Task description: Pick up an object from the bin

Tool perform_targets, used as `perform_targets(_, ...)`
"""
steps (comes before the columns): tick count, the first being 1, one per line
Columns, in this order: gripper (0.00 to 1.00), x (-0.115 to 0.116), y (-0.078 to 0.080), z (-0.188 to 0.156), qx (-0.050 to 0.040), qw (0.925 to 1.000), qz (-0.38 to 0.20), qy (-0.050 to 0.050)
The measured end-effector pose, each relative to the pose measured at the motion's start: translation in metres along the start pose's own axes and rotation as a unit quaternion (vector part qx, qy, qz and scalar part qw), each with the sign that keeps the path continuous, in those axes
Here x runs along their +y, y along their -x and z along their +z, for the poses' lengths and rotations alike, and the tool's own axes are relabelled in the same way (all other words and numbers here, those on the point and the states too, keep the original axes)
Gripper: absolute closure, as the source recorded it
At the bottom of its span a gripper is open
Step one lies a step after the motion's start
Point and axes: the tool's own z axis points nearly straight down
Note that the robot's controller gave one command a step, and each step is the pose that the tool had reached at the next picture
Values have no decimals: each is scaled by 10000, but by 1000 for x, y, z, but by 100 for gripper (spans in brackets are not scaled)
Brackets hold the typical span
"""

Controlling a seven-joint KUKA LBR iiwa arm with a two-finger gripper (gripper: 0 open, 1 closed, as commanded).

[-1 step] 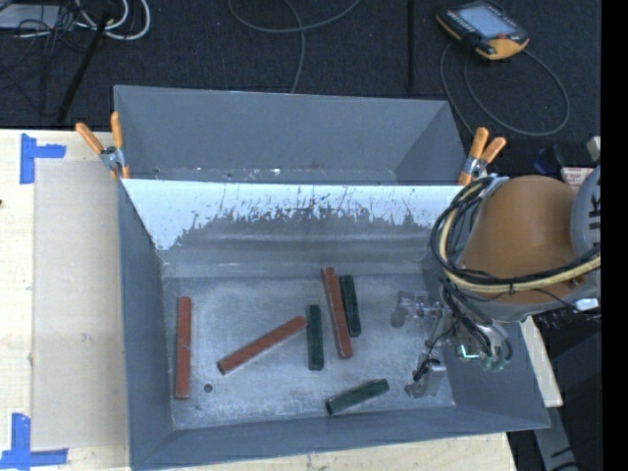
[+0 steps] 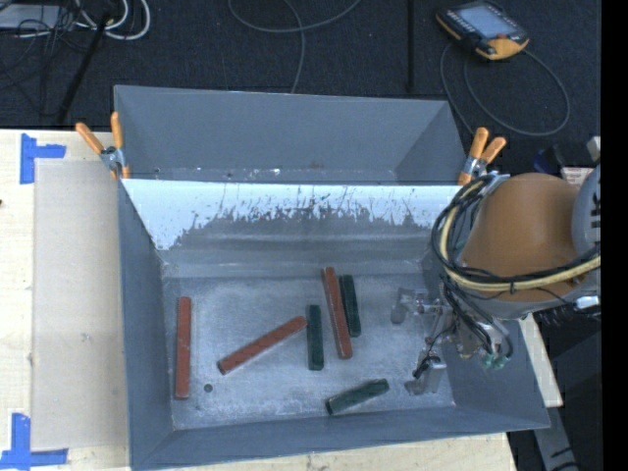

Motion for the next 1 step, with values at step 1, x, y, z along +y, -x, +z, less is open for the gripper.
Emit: perform_targets(1, 0, 18, -5, 55, -6, 9969, -781, -1)
